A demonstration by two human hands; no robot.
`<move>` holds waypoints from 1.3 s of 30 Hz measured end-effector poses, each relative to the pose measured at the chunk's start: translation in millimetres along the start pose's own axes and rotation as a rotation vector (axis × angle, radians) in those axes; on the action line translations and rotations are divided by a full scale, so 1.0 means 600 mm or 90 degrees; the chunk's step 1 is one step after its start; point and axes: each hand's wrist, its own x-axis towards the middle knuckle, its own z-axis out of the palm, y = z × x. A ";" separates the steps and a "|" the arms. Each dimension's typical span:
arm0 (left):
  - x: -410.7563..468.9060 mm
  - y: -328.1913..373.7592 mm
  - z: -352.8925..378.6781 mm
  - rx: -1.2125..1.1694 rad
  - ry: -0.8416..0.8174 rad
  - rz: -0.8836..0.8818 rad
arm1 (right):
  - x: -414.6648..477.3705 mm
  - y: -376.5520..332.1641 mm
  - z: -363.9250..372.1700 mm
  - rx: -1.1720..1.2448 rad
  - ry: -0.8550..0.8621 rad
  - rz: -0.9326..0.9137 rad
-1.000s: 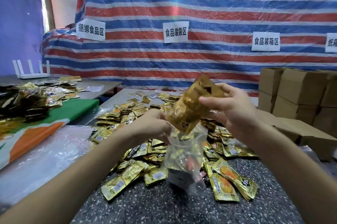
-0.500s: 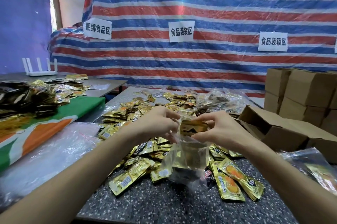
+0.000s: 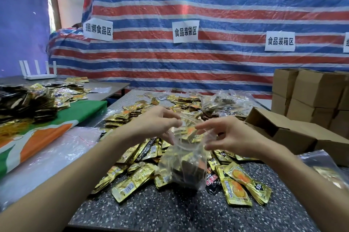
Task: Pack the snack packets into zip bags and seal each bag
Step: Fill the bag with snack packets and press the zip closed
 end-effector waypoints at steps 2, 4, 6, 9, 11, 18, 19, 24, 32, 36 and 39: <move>-0.008 -0.004 -0.020 0.018 -0.075 0.025 | 0.000 0.006 -0.005 0.067 0.069 -0.021; -0.017 -0.009 -0.040 -0.011 -0.158 0.059 | 0.000 0.013 -0.012 0.166 0.119 -0.020; -0.023 -0.018 -0.052 -0.077 -0.213 0.080 | 0.002 0.021 -0.019 0.217 0.156 -0.010; -0.022 -0.041 -0.053 -0.120 -0.204 0.115 | 0.003 0.030 -0.029 0.236 0.176 0.025; -0.019 -0.056 -0.045 -0.119 -0.133 0.127 | 0.000 0.036 -0.034 0.244 0.166 0.041; -0.003 -0.089 -0.032 -0.187 0.063 0.097 | -0.012 0.057 -0.035 0.379 0.090 0.076; -0.004 -0.091 -0.030 -0.194 0.061 0.098 | -0.013 0.060 -0.034 0.387 0.089 0.087; 0.000 -0.093 -0.024 -0.297 0.007 0.026 | -0.006 0.063 -0.031 0.387 0.131 0.146; -0.007 -0.080 -0.019 -0.146 0.145 0.032 | 0.006 0.032 -0.021 0.157 0.163 0.183; -0.011 -0.065 -0.010 -0.102 0.152 0.095 | 0.025 -0.024 0.014 -0.152 0.171 0.022; -0.014 -0.055 0.000 -0.073 0.140 0.129 | 0.045 -0.064 0.048 -0.195 0.162 -0.055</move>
